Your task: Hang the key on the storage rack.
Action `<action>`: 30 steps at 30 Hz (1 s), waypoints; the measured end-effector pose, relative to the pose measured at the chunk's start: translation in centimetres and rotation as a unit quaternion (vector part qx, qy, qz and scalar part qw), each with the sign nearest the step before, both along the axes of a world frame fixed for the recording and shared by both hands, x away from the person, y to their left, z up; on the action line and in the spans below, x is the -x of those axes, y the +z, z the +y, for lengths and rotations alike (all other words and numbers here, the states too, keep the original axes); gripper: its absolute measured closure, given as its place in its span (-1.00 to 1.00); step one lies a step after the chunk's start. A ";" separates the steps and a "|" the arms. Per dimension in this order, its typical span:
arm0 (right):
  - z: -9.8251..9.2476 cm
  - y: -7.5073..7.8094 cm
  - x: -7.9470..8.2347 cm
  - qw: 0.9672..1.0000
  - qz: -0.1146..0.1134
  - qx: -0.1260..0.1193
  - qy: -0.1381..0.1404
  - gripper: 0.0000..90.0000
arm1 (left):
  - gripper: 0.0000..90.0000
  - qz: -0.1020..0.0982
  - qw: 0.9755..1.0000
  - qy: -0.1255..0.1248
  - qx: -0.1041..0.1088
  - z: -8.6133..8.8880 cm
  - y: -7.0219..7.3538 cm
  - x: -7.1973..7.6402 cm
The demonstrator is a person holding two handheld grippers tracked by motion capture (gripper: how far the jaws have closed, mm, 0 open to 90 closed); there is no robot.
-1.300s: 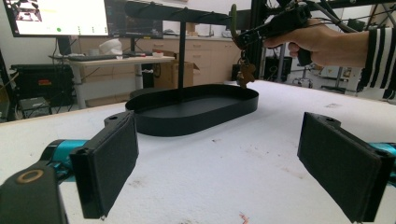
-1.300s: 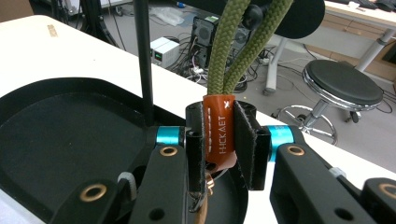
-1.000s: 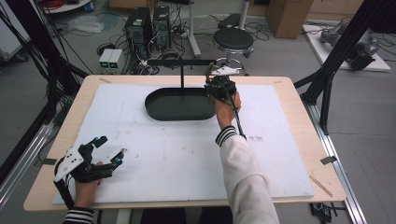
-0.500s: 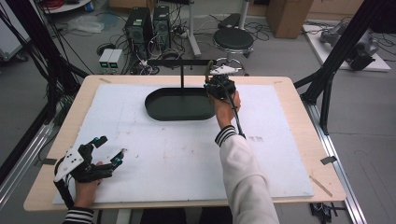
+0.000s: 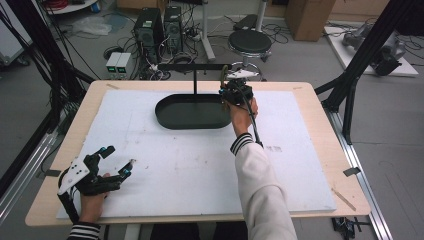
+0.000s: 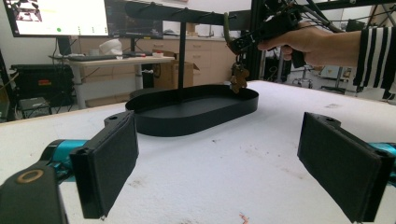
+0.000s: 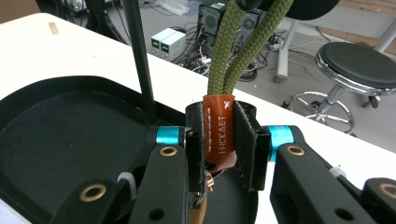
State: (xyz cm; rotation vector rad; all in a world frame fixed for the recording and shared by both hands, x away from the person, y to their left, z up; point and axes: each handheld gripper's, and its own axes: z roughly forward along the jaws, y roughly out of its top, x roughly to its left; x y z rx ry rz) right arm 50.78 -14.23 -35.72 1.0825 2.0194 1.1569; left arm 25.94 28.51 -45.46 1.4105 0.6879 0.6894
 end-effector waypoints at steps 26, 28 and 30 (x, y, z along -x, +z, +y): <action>-7.9 4.2 7.2 0.986 -0.041 -0.088 0.132 -0.99 | -0.71 -0.003 1.000 0.001 -0.003 -0.1 0.0 0.1; -10.0 4.2 9.3 0.983 -0.057 -0.093 0.147 -0.99 | -0.71 -0.002 1.000 0.001 -0.003 0.0 0.0 0.1; -11.7 4.1 11.0 0.981 -0.065 -0.098 0.152 -0.99 | -0.71 -0.002 1.000 0.001 -0.003 -0.1 0.0 0.1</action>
